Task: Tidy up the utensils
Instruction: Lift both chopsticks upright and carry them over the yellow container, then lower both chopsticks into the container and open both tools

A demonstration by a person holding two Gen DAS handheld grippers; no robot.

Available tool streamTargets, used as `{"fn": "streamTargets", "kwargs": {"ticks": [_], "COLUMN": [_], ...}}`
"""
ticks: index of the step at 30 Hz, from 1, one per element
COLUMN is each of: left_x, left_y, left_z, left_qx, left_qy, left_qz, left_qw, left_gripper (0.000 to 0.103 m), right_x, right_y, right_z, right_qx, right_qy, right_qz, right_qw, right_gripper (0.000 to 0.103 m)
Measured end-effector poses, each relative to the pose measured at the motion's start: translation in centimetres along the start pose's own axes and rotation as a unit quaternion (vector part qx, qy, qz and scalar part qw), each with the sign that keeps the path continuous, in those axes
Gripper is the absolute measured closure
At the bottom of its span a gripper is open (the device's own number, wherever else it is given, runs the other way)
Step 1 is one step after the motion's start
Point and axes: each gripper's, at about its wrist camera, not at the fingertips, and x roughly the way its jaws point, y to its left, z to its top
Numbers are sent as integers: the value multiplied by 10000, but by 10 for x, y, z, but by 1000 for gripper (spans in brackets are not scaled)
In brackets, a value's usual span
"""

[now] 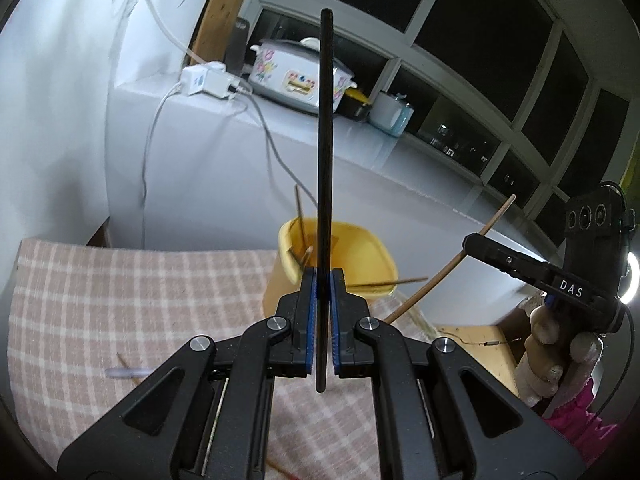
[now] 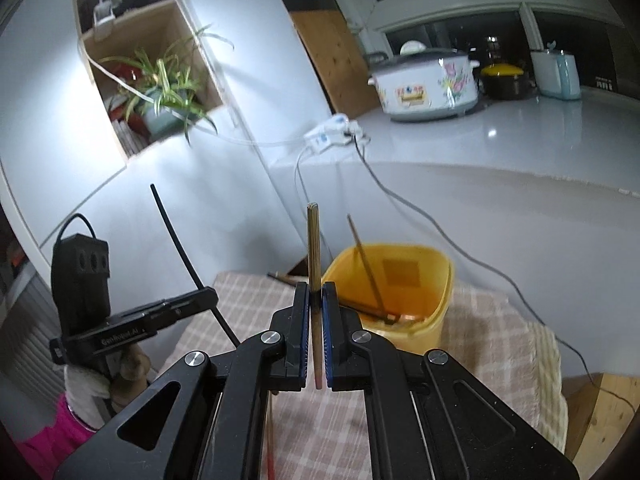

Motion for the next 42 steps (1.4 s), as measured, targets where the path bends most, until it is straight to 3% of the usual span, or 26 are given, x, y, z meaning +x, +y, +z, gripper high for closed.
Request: {"fn": "streamTargets", "kwargs": {"ticks": [14,34,42], "left_x": [17,52,65], "left_y": [-22,-34,-35], "left_z": [33,61,59], "left_qx": [194,257,243], "left_qy": [-257,-390,-325], "left_qz": [-53,178,280], "left_qw": [9995,9987,9988], "left_gripper": [99,99,99], "right_x": [-9,-2,17], "right_y": [-16,-58,-76], "right_z": [41,69,63], "right_qx": [14,447,566], "right_qy": [-502,-732,-522], "right_qz": [-104,-223,-374], "right_qw": [9987,9961,9963], "right_gripper": [98,98,98]}}
